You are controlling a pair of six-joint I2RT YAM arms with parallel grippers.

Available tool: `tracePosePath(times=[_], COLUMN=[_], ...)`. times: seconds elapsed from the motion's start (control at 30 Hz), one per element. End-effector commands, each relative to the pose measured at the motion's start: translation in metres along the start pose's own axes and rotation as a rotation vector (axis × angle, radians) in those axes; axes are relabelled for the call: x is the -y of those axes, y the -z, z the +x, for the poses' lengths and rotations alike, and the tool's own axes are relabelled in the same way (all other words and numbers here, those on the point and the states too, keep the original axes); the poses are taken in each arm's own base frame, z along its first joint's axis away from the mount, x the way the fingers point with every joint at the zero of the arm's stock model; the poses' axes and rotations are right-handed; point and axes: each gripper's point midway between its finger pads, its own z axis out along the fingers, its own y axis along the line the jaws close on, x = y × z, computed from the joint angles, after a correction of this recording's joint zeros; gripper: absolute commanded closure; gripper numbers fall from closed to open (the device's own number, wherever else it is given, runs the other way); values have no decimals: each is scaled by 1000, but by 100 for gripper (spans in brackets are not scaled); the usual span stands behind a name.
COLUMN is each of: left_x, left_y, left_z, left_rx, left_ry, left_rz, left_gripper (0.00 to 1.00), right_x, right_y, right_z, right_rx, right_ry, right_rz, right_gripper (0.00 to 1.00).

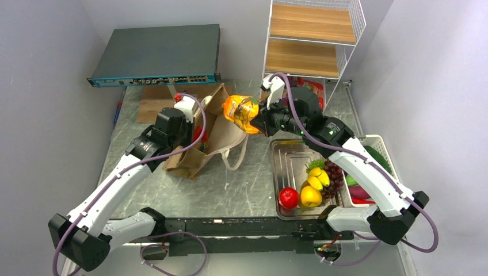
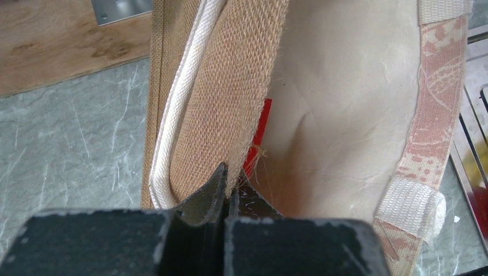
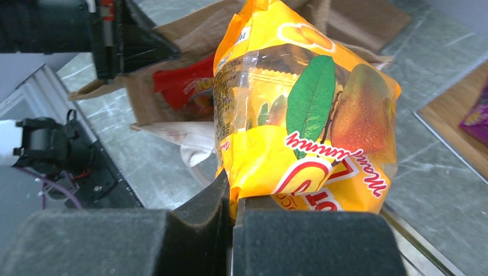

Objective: Place the food into the grocery bag and tie it
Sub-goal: Place the snack in the grocery bag.

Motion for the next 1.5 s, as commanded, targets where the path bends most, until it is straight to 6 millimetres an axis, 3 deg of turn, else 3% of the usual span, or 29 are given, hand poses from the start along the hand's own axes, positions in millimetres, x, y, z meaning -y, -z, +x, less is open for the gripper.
tracePosePath(times=[0.0, 0.27, 0.53, 0.73, 0.93, 1.23, 1.47], left_x=[12, 42, 48, 45, 52, 59, 62], left_y=[11, 22, 27, 31, 34, 33, 31], left_z=[-21, -21, -21, -25, -25, -21, -18], left_rx=[70, 101, 117, 144, 147, 136, 127], left_ry=[-11, -79, -94, -88, -101, -127, -140], left_rz=[57, 182, 203, 190, 229, 249, 259], left_gripper=[100, 100, 100, 100, 100, 100, 100], right_x=[-31, -53, -60, -51, -29, -27, -1], right_y=[17, 2, -19, -32, -47, -74, -106], right_z=[-44, -20, 14, 38, 59, 34, 30], right_rx=[157, 88, 0, -75, -97, -43, -77], right_ry=[33, 7, -34, -48, -67, 45, 223], right_rz=[-108, -199, -228, -183, -69, -86, 13], right_gripper=[100, 100, 100, 100, 100, 100, 100])
